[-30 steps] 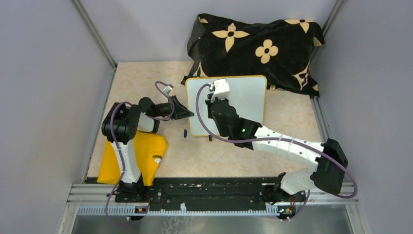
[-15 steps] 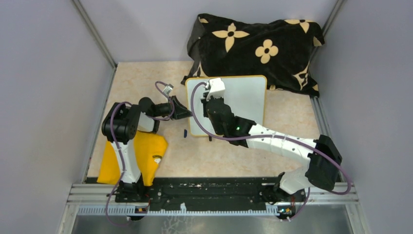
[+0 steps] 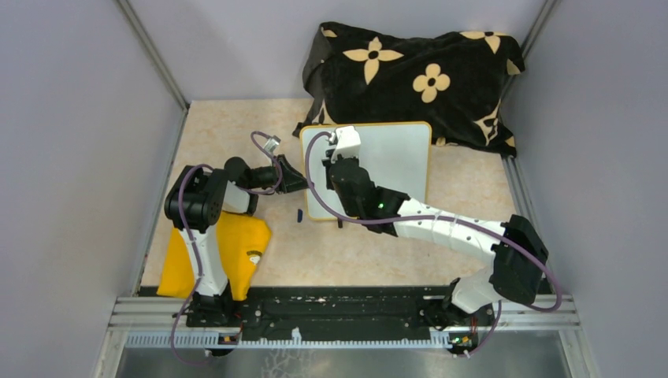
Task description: Write a sentence on the whiteboard
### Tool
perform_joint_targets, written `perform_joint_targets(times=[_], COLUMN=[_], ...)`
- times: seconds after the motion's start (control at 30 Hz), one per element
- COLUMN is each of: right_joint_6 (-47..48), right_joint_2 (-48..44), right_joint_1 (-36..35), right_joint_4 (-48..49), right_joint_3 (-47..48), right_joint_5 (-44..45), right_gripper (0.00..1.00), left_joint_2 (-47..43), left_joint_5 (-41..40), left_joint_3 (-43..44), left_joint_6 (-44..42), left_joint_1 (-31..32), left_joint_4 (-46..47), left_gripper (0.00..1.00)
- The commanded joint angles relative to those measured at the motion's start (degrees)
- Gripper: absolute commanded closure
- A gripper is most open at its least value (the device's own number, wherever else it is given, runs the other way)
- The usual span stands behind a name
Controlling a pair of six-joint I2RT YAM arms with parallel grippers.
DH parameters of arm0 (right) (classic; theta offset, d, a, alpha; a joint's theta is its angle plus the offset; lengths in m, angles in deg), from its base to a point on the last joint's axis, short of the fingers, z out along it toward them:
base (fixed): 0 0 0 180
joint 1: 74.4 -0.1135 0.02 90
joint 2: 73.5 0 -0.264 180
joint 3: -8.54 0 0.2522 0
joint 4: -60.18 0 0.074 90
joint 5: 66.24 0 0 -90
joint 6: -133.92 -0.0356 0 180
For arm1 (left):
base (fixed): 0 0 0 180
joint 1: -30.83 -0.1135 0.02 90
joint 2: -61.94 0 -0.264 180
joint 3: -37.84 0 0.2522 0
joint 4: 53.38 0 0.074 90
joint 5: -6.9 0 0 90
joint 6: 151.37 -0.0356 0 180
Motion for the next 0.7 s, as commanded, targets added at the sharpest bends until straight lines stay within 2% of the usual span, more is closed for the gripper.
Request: perform_joint_targets(times=[0.0,0.67], right_joint_6=[-1.4,-1.9], right_joint_2=[0.3,2.4], right_joint_1=[0.8,1.8], right_joint_4=[0.9,0.7], right_joint_3=[3.1,3.7], right_joint_5=[-0.1,0.5], right_gripper=[1.0,1.0], left_joint_2=[1.7,1.8], left_joint_5=[0.7,0.7], left_joint_3=[0.7,0.8], left_joint_6=[0.2,0.3], left_joint_1=[0.5,0.5], left_joint_4=[13.9,13.9], left_gripper=[1.0,1.0])
